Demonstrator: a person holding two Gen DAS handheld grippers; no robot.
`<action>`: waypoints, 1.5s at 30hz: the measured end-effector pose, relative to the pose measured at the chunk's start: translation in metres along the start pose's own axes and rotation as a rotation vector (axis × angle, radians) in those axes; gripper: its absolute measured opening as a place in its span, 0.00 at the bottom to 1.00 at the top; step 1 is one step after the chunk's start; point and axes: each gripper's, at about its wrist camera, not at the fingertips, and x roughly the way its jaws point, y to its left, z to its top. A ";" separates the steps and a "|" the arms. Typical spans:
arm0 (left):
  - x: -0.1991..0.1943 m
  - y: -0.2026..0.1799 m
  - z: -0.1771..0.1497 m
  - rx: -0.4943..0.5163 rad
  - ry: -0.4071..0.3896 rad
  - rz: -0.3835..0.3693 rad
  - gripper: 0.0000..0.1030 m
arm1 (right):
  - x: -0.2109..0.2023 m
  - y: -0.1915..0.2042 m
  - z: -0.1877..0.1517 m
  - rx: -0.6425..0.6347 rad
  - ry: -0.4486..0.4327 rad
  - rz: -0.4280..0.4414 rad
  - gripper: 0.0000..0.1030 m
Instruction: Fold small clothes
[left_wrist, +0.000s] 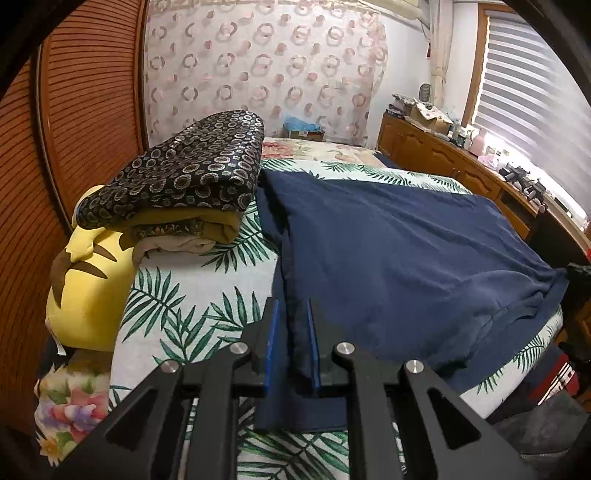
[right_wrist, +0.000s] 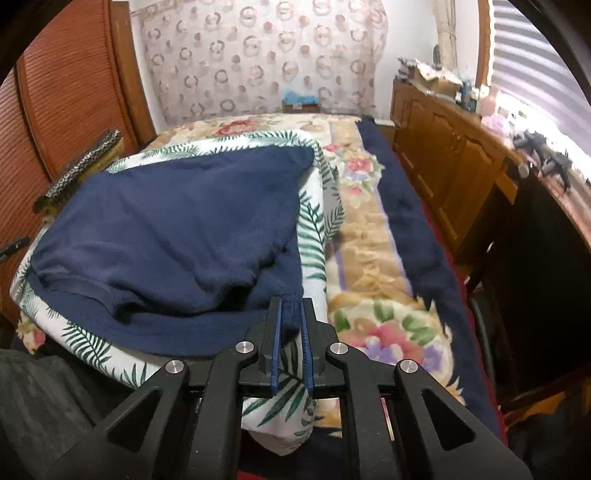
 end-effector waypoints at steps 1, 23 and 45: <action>0.001 0.001 0.000 0.000 0.003 0.006 0.12 | -0.002 0.002 0.001 -0.006 -0.006 -0.006 0.11; 0.022 -0.004 -0.010 0.016 0.081 -0.024 0.27 | 0.042 0.098 0.047 -0.190 -0.139 0.013 0.46; 0.047 -0.006 -0.003 0.021 0.164 -0.013 0.38 | 0.107 0.122 0.029 -0.198 -0.017 0.083 0.66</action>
